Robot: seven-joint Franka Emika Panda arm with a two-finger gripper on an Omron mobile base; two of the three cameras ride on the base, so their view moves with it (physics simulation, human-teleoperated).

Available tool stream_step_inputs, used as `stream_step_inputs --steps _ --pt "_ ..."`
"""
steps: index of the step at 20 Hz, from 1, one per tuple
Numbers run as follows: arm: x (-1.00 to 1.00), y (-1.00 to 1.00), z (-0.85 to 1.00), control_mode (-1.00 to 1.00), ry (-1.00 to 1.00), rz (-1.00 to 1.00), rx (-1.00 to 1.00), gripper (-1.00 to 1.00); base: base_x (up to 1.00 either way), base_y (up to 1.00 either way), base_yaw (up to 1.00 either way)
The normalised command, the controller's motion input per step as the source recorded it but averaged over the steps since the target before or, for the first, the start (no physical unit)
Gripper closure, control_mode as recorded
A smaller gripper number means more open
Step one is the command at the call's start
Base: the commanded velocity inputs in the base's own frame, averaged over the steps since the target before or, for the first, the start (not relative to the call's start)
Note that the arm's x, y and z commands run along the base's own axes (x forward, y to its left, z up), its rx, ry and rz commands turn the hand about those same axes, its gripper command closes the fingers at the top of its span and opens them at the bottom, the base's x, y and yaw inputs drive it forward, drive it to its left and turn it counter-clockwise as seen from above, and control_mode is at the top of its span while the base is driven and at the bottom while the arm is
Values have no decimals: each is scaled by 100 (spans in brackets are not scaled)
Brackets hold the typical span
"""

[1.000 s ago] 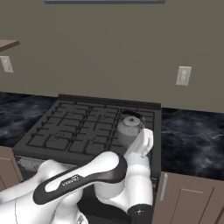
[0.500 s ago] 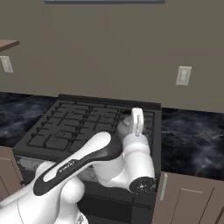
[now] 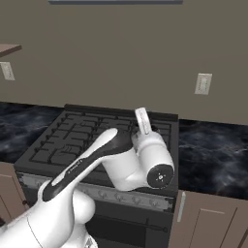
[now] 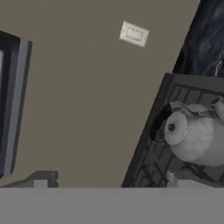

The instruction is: The kettle is done boiling. Turn off the stove, then wait for 300 timesteps before moving the kettle to the dining table.

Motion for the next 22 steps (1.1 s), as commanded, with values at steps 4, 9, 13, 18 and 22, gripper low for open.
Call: stream_step_inputs --steps 4,9,13,18,22 --pt "23 10 0 -100 21 4 -35 -100 0 0 0" --pt "27 8 0 -100 25 6 -34 -100 0 0 0" --pt "29 7 0 -100 27 7 -34 -100 0 0 0" --pt "29 11 0 -100 27 7 -33 -100 0 0 0" --pt "28 10 0 -100 25 6 -31 -100 0 0 0"
